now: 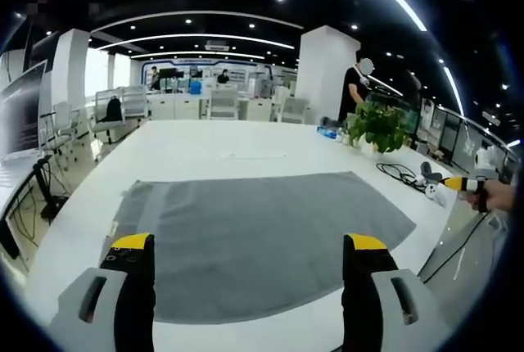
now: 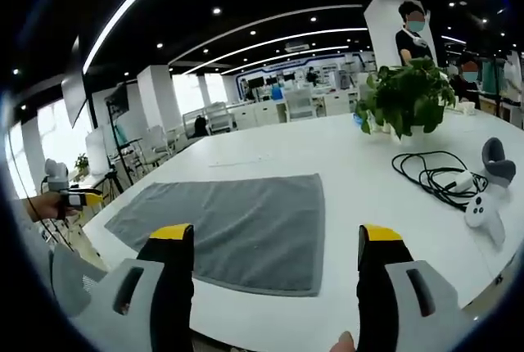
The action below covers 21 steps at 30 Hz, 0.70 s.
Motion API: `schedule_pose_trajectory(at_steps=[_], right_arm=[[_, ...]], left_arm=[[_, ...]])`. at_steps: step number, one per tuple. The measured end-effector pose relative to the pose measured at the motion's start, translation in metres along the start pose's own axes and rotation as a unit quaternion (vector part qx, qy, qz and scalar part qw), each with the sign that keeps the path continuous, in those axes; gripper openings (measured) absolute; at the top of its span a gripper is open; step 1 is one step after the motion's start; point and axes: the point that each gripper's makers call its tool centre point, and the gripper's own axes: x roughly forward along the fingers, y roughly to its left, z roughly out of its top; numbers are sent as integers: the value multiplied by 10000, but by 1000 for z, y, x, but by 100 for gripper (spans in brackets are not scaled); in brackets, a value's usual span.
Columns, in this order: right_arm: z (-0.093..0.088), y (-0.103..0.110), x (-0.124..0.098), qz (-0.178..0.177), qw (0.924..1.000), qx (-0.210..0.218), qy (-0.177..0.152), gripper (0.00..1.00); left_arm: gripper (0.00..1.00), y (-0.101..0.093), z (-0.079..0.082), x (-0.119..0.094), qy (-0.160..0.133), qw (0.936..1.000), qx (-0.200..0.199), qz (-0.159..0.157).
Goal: Fold the towel on the table until its edges align and the towel forms a compact rectangular stack.
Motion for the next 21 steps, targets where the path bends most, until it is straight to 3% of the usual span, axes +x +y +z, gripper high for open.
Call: schedule_pose_trajectory(at_steps=[21], right_arm=[[3, -2, 0, 17, 9999, 132, -64, 82]], left_arm=[[97, -18, 3, 6, 8, 9997, 49, -252]])
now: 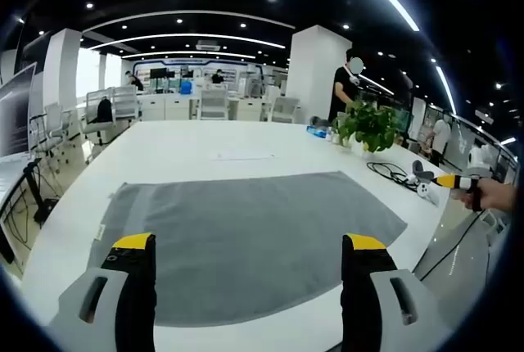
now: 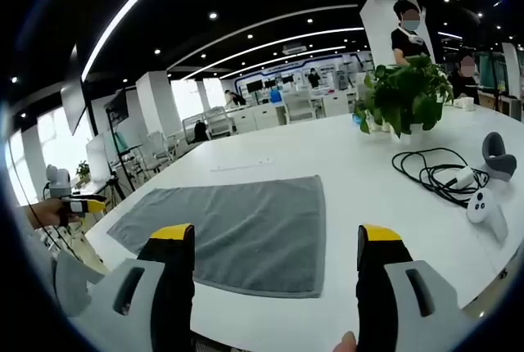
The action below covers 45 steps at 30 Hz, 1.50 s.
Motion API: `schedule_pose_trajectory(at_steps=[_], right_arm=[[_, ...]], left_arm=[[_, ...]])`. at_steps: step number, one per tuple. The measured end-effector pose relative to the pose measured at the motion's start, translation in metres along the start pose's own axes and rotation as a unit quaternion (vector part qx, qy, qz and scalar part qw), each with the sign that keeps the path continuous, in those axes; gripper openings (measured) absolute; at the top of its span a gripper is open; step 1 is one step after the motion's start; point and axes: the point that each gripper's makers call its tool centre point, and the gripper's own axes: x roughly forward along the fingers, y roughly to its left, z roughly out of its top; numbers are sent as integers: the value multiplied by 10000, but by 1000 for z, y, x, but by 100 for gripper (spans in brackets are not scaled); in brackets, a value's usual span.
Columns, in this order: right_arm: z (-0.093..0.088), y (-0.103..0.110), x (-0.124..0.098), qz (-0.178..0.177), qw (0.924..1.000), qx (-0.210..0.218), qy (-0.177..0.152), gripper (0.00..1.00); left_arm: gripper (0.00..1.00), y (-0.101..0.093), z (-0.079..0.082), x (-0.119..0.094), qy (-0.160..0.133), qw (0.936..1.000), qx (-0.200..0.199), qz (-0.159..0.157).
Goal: Fold the towel on the table until its edges align and the towel forms a compact rectangular stack.
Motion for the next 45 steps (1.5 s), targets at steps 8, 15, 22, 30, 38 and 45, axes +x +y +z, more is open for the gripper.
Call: schedule_pose_trajectory(at_steps=[8, 15, 22, 30, 38, 45], right_arm=[[-2, 1, 2, 59, 10000, 27, 45, 81], [-3, 2, 3, 88, 9999, 46, 62, 81], [-1, 0, 3, 55, 10000, 19, 46, 80], [7, -3, 4, 65, 10000, -52, 9, 80], [17, -8, 5, 78, 9999, -124, -41, 80], [34, -15, 12, 142, 9994, -290, -88, 79]], left_arm=[[96, -2, -4, 5, 63, 9999, 37, -87], [96, -12, -4, 8, 88, 9998, 70, -165], [96, -23, -5, 11, 94, 9995, 100, -275], [95, -30, -3, 13, 80, 9993, 113, -352], [95, -50, 7, 23, 66, 9978, 259, -599], [93, -82, 18, 35, 82, 9938, 469, -1006]])
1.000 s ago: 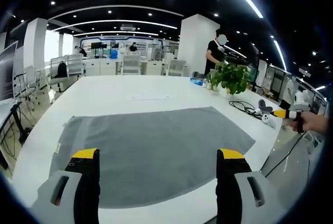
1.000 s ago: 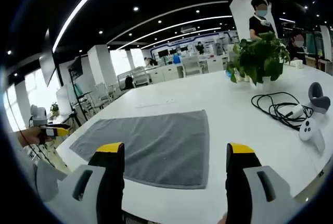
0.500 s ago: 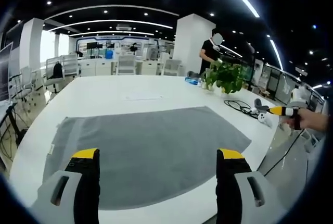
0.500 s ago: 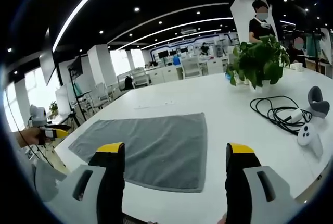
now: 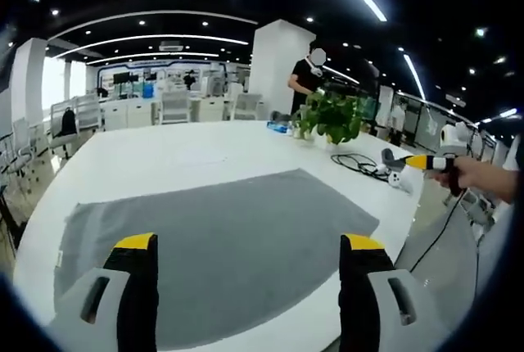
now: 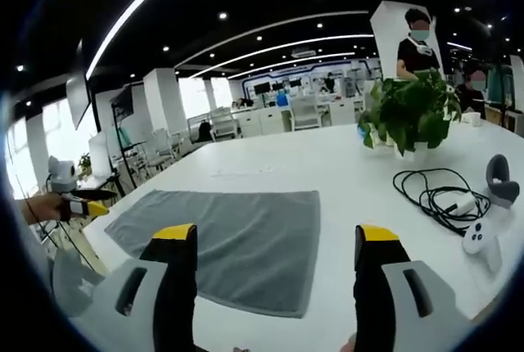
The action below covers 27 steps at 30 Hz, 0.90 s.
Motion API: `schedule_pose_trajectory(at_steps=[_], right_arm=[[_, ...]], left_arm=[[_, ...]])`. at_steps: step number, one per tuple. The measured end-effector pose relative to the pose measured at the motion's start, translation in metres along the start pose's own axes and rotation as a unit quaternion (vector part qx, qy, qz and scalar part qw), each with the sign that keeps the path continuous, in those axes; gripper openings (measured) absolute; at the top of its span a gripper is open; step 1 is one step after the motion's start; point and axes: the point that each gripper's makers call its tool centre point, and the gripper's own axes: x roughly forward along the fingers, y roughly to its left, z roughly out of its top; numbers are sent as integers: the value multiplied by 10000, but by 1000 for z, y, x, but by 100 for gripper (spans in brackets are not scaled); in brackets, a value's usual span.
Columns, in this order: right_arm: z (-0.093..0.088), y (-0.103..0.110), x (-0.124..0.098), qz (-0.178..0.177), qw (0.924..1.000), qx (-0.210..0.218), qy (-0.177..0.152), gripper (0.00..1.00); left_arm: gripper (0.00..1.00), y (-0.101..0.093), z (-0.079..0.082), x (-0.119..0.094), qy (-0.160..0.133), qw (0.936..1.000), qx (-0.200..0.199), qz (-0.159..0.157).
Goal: Fold the towel on the table until its edges align and the towel forms a compact rectangular stack.
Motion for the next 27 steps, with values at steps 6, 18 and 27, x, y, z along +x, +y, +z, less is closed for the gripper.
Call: schedule_pose_trajectory(at_steps=[6, 18, 27], right_arm=[[18, -11, 8, 57, 9999, -137, -64, 78], [47, -42, 24, 123, 9994, -309, -68, 76], [61, -61, 52, 284, 9990, -322, -81, 74]], left_arm=[[88, -35, 16, 23, -4, 9983, 304, -495], [80, -112, 39, 66, 184, 9812, 1225, -1478], [70, -186, 28, 100, 377, 9568, 1844, -2216]])
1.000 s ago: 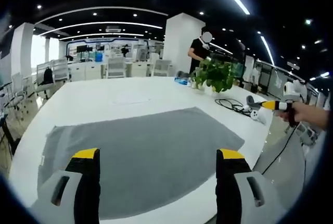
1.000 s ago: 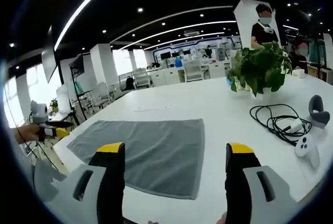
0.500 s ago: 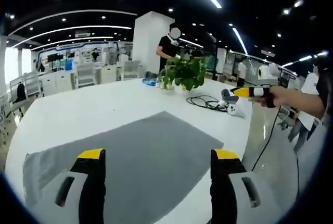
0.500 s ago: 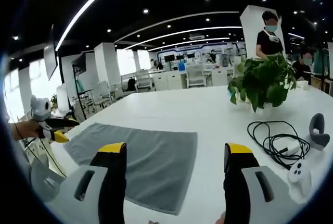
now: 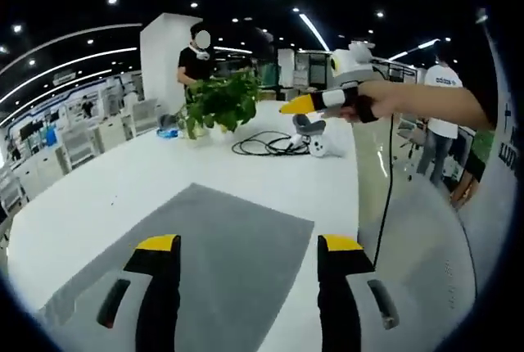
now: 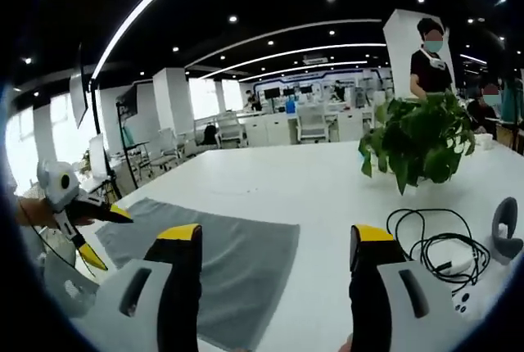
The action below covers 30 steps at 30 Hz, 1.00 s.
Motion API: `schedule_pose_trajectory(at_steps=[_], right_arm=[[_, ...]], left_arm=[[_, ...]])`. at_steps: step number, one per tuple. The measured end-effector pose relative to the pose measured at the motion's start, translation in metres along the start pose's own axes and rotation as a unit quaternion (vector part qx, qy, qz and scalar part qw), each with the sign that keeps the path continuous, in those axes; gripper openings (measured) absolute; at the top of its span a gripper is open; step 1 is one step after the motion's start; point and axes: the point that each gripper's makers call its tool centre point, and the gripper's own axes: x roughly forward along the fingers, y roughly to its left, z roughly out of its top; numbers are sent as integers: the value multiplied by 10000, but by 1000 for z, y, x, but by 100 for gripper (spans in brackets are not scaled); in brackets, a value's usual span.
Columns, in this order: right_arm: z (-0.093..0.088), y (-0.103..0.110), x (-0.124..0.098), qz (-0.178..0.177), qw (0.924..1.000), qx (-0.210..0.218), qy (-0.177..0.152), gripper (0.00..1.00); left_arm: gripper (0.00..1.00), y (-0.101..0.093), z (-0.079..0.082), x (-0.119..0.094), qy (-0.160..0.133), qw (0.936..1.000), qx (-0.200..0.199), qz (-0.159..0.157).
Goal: Fold the towel on the table until its edges align and the towel forms a compact rectangular stack.
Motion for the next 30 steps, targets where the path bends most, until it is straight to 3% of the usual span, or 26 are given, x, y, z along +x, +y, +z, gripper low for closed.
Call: schedule_pose_trajectory(at_steps=[3, 6, 9, 19, 27, 30], right_arm=[[-1, -3, 11, 106, 9999, -14, 40, 73], [-3, -3, 20, 196, 9998, -3, 99, 72], [-9, -5, 30, 268, 9994, 1, 202, 72], [-15, -12, 56, 414, 9986, 68, 309, 70], [-30, -19, 75, 521, 9977, 145, 410, 68], [-38, -24, 80, 532, 9972, 172, 489, 67]], left_arm=[[68, -16, 2, 22, 84, 9996, 164, -217], [61, -25, 1, 39, 148, 9989, 396, -216], [59, -36, -5, 58, 211, 9987, 330, -336], [51, -67, -21, 101, 561, 9933, 620, -796], [46, -82, -32, 134, 736, 9893, 707, -1042], [39, -89, -36, 142, 781, 9878, 750, -1123]])
